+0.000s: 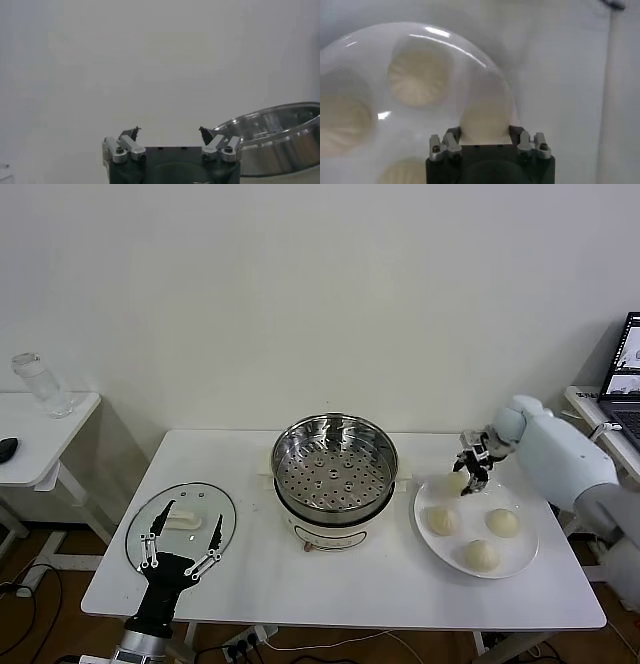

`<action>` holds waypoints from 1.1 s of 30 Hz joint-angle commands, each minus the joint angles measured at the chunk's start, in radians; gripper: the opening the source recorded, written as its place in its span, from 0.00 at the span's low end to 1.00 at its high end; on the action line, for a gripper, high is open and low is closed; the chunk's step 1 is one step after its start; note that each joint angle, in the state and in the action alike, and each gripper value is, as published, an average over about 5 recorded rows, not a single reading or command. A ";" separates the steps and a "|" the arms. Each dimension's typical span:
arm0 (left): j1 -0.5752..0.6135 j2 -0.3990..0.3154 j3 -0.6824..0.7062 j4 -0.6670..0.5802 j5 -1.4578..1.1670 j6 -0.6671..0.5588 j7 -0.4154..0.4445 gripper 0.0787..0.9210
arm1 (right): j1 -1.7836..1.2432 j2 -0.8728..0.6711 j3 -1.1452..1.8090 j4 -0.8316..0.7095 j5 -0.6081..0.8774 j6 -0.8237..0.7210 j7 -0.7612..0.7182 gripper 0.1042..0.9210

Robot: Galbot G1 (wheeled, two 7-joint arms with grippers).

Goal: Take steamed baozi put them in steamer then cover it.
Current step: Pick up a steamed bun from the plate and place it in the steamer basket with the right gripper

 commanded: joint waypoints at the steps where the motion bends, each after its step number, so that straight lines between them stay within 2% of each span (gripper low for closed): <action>1: 0.000 0.002 0.000 -0.007 -0.001 -0.002 0.000 0.88 | 0.168 -0.067 -0.127 0.187 0.098 0.124 -0.025 0.72; 9: -0.001 0.008 0.006 -0.015 -0.004 -0.012 -0.002 0.88 | 0.461 0.004 -0.305 0.327 0.176 0.320 -0.058 0.72; 15: -0.001 0.010 0.005 -0.019 -0.006 -0.015 -0.004 0.88 | 0.531 0.112 -0.362 0.393 0.176 0.415 -0.061 0.72; 22: 0.002 0.008 0.002 -0.034 -0.010 -0.014 -0.007 0.88 | 0.481 0.230 -0.398 0.416 0.079 0.476 -0.048 0.71; 33: 0.022 0.006 -0.016 -0.055 -0.014 -0.029 -0.011 0.88 | 0.260 0.377 -0.332 0.262 -0.178 0.512 -0.006 0.71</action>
